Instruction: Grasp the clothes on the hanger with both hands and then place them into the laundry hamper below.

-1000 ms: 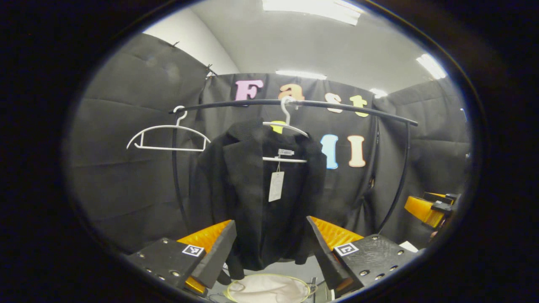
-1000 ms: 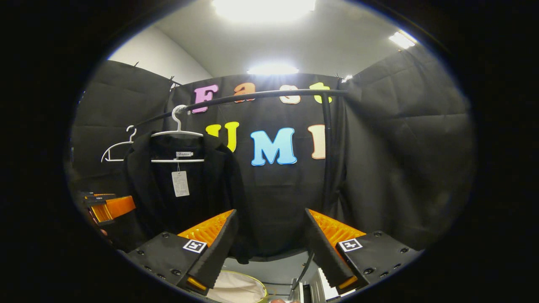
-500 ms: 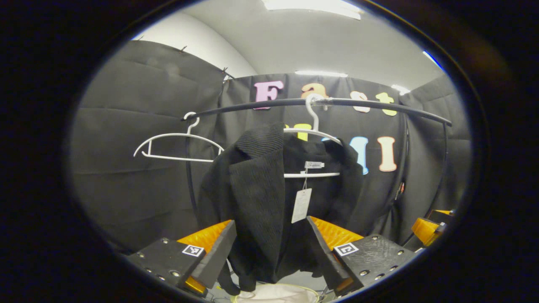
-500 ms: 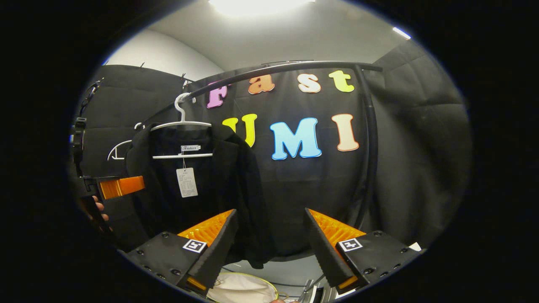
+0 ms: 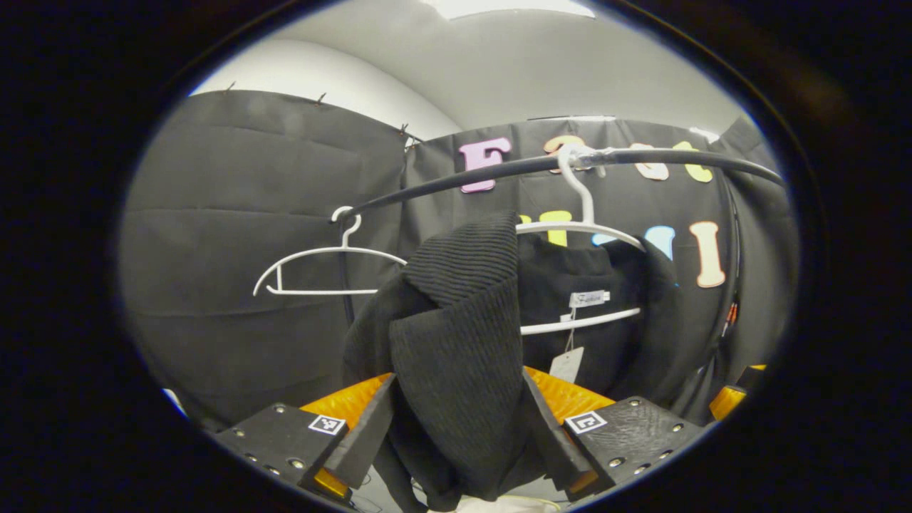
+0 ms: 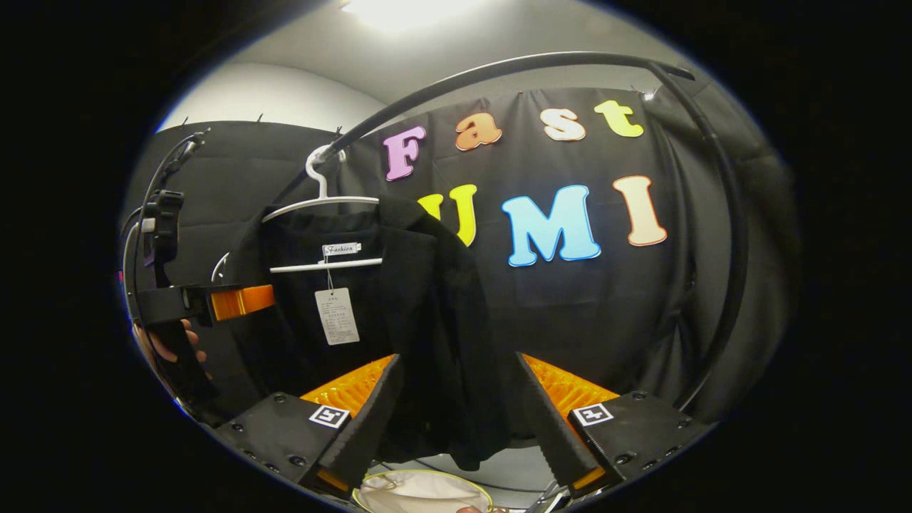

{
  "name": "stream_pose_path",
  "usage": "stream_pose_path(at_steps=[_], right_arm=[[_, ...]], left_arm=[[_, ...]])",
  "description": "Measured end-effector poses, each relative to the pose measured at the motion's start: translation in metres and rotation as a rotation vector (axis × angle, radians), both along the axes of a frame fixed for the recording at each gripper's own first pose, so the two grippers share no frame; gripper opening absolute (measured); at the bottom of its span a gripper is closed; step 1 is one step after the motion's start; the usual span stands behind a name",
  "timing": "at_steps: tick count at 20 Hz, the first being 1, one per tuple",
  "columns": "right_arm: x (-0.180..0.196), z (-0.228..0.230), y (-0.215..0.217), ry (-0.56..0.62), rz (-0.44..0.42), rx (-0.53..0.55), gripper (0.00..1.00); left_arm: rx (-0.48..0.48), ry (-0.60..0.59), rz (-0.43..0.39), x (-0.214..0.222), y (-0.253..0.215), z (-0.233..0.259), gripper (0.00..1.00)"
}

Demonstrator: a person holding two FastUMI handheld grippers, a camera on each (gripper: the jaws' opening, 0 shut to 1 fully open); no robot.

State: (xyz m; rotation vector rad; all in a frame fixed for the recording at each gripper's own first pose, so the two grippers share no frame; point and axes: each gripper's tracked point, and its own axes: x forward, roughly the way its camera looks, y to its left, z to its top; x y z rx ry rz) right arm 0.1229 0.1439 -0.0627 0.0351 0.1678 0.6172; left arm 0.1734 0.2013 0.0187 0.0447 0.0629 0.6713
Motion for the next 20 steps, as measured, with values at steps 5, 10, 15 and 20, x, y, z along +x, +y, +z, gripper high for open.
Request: stream_pose_path(at_steps=[5, 10, 15, 20], right_arm=[[0.015, -0.005, 0.022, 0.005, 0.088, 0.000, 0.98], [0.025, -0.008, 0.042, 0.045, 0.170, 0.020, 0.93], [0.036, 0.002, 0.072, 0.064, 0.247, 0.021, 0.98], [0.057, 0.011, 0.099, 0.105, 0.251, 0.047, 0.98]], left_arm=[[0.012, -0.005, 0.024, 0.016, 0.005, 0.003, 0.70], [-0.004, -0.049, 0.042, 0.022, 0.012, 0.008, 0.09], [-0.037, -0.067, 0.023, 0.009, -0.003, 0.018, 0.01], [-0.020, -0.080, 0.041, -0.013, -0.013, 0.038, 0.02]])
